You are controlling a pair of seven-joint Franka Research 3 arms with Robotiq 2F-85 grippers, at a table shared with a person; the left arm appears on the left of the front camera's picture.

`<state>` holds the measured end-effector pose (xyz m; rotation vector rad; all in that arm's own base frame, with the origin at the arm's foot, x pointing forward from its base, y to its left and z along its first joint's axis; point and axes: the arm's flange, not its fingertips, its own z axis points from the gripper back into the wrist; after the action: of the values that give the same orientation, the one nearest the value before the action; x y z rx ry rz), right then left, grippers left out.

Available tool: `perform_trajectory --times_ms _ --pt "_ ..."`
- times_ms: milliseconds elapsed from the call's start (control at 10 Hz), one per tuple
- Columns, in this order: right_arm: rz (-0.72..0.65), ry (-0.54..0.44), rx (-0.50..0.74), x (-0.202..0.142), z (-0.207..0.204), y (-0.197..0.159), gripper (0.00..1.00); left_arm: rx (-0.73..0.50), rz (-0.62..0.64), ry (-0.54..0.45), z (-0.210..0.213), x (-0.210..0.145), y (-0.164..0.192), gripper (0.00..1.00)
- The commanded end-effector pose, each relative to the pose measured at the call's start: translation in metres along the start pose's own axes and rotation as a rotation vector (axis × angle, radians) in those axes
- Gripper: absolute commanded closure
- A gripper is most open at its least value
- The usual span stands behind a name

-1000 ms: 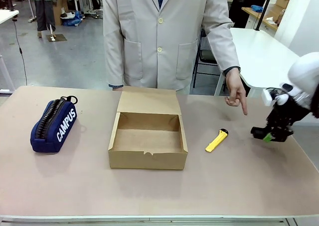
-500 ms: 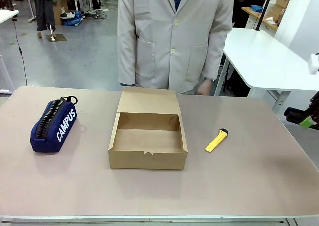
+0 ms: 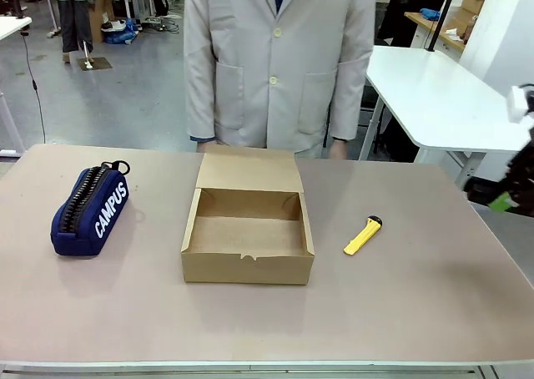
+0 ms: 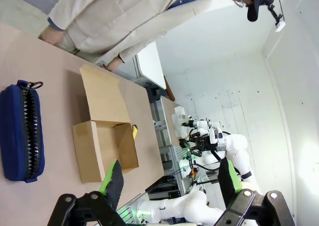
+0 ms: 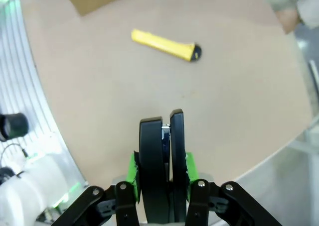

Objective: Pack the item into the box.
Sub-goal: Pick up the item indicated by the person and place it inside the Mailer Box.

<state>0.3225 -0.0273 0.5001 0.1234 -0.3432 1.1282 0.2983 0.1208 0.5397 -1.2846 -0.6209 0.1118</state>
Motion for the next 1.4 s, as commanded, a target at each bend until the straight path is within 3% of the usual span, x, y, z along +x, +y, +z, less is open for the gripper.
perform_trajectory --times_ms 0,200,300,500,600,700,800,1000,1200,1300 --pt "0.123 -0.036 0.006 0.088 -0.014 0.021 0.58 -0.019 -0.023 -0.006 -0.002 0.001 -0.001 0.0" --pt "0.182 -0.051 0.114 0.201 -0.056 0.057 0.58 -0.019 -0.023 -0.006 -0.002 0.001 -0.001 0.0" --pt "0.142 -0.114 0.174 0.243 -0.084 0.075 0.58 -0.019 -0.023 -0.006 -0.002 0.001 -0.001 0.0" --pt "0.137 -0.194 0.138 0.294 -0.128 0.101 0.58 -0.019 -0.023 -0.006 -0.002 0.001 -0.001 0.0" --pt "0.158 -0.216 0.131 0.304 -0.138 0.107 0.58 -0.019 -0.023 -0.006 -0.002 0.001 -0.001 0.0" --pt "0.225 -0.151 0.165 0.3 -0.141 0.109 0.58 -0.019 -0.023 -0.006 -0.002 0.001 -0.001 0.0" --pt "0.153 -0.162 0.163 0.301 -0.139 0.118 0.58 -0.019 -0.023 -0.006 -0.002 0.001 -0.001 0.0" --pt "0.153 -0.162 0.163 0.301 -0.139 0.118 0.58 -0.019 -0.023 -0.006 -0.002 0.001 -0.001 0.0" --pt "0.151 -0.147 0.096 0.311 -0.167 0.101 0.58 -0.019 -0.023 -0.006 -0.002 0.001 -0.001 0.0" --pt "0.214 -0.171 0.143 0.319 -0.189 0.096 0.58 -0.019 -0.023 -0.006 -0.002 0.001 -0.001 0.0"
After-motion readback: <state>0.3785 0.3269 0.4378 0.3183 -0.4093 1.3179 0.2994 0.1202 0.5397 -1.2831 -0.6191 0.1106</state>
